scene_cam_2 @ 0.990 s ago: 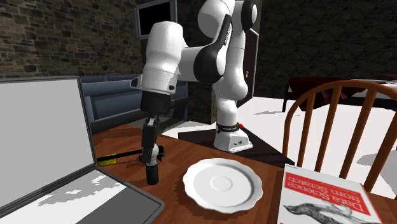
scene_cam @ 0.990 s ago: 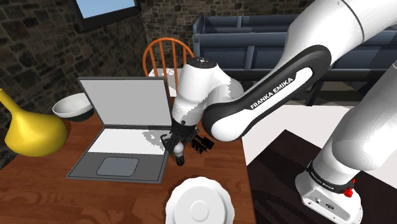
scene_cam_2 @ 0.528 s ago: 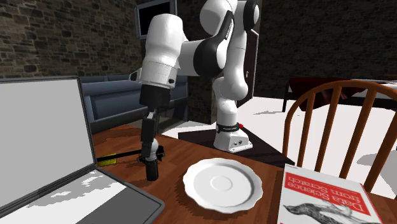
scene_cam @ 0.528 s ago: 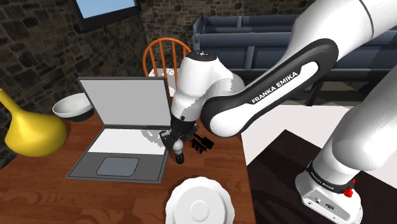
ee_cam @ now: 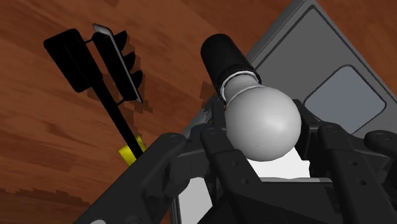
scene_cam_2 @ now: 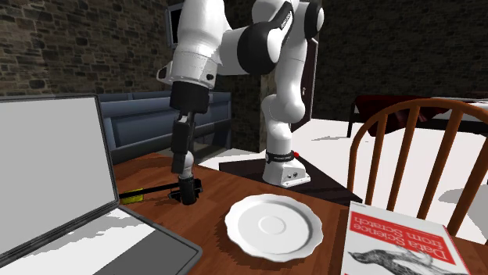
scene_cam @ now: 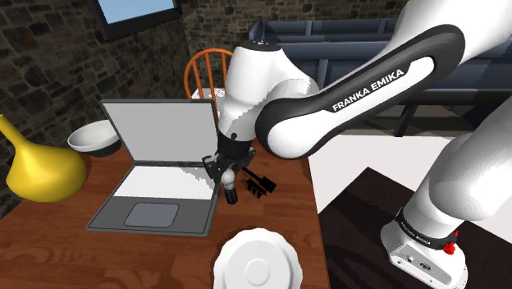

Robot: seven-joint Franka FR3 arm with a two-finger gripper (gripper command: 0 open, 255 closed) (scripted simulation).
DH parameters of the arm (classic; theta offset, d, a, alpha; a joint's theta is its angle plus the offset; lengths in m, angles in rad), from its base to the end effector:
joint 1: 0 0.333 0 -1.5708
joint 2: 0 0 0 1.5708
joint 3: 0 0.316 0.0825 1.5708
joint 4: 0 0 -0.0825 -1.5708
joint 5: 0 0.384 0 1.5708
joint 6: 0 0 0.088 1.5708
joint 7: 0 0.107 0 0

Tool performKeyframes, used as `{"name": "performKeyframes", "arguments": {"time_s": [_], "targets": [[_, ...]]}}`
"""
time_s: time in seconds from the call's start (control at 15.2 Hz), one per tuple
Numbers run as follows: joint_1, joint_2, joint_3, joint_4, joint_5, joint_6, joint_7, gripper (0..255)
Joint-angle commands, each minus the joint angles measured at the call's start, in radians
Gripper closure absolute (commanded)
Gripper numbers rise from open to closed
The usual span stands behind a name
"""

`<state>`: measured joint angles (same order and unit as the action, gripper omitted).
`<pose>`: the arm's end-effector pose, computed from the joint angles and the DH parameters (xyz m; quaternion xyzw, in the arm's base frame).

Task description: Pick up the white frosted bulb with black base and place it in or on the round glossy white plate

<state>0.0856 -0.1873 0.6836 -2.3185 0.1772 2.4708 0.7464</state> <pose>0.3650 0.3627 0.4312 -0.9875 0.0446 -0.1058 0.1083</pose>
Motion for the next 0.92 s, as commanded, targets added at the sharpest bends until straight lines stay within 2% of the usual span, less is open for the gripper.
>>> {"name": "performKeyframes", "arguments": {"time_s": [0.0,0.26,0.86], "targets": [[0.002,-0.013,-0.006,0.017,0.008,-0.029,-0.006,255],[0.005,-0.036,-0.017,0.046,0.02,-0.078,-0.015,255],[0.135,-0.249,0.045,-0.045,0.135,-0.159,0.109,255]]}}
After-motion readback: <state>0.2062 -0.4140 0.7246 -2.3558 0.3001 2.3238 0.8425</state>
